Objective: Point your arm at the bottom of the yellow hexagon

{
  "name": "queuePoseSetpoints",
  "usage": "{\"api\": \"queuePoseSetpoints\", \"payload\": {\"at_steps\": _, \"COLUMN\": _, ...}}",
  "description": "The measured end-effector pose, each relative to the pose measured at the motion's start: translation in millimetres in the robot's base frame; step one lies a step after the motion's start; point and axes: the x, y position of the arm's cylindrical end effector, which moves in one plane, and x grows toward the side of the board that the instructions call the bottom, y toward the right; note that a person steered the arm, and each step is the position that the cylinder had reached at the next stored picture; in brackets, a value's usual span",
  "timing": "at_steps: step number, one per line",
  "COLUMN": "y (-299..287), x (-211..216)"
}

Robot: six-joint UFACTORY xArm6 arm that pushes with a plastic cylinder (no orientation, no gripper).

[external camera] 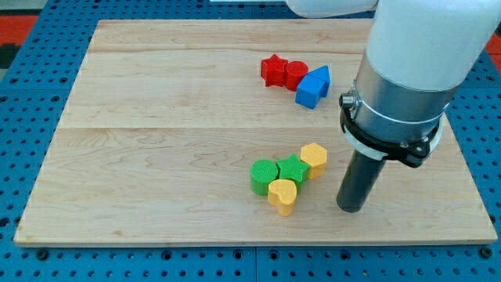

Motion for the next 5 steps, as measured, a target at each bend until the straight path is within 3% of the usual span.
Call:
{"api": "queuePoseSetpoints", "payload": {"at_steps": 1, "y": 1.5, "x": 6.0}}
{"api": "queuePoseSetpoints", "payload": {"at_steps": 2, "y": 1.6, "x": 47.4}}
{"api": "queuePoseSetpoints", "payload": {"at_steps": 3, "y": -12.0, "x": 41.8}}
{"api": "queuePoseSetpoints", "payload": {"at_steps": 5, "y": 27.3, "x": -30.9}}
